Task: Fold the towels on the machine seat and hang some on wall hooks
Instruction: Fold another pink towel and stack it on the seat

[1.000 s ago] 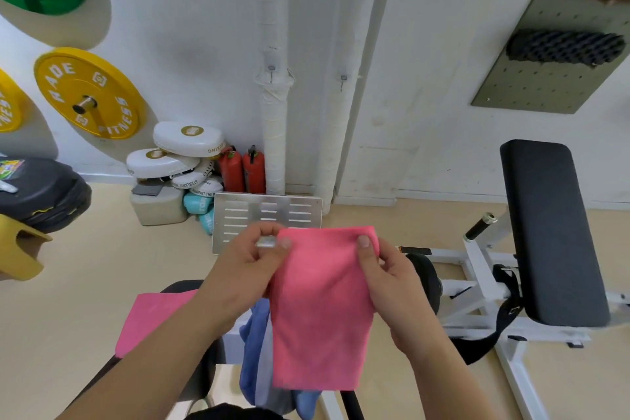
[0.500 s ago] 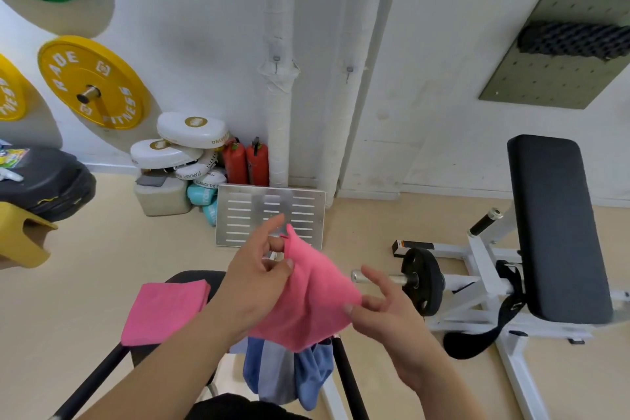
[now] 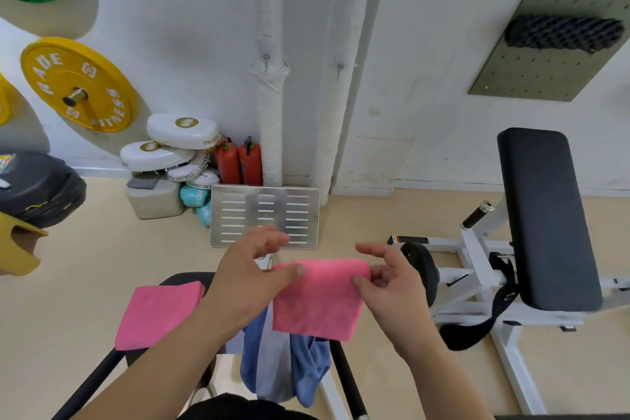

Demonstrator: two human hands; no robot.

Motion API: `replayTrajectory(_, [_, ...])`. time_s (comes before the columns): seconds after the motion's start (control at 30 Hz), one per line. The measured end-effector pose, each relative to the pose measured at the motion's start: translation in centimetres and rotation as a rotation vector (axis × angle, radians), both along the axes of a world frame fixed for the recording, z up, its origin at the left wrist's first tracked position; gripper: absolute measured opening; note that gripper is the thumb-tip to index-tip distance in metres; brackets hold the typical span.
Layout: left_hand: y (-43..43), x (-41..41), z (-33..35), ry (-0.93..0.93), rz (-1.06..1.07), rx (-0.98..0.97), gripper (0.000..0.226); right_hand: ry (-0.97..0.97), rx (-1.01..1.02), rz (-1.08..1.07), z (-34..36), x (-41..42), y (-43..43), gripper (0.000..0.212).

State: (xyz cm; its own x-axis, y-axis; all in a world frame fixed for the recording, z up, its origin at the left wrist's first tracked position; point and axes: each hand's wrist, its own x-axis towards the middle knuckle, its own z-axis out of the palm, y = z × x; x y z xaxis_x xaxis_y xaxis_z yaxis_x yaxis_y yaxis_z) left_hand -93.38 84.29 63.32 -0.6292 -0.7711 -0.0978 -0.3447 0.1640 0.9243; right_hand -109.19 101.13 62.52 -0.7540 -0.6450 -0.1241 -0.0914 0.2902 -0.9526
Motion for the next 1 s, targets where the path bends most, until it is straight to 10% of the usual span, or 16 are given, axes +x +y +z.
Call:
replayTrajectory(0.43, [-1.4, 0.1, -0.1, -0.294, -0.258, -0.426, 0.014, 0.502, 0.285, 0.267, 2.0, -1.5, -1.6, 0.025])
replayTrajectory(0.67, [-1.9, 1.3, 2.2, 0.158, -0.136, 0.347, 0.005, -0.101, 0.017, 0.170, 3.7, -1.3, -2.1, 0.013])
replayTrajectory(0.83, [-0.4, 0.9, 0.5, 0.135, 0.011, 0.465, 0.017, -0.295, 0.026, -0.013, 3.1, 0.2, -3.9, 0.035])
replayTrajectory(1.0, [-0.4, 0.9, -0.1, 0.211, 0.142, 0.543, 0.016, -0.893, 0.038, 0.103, 1.3, 1.4, -2.5, 0.039])
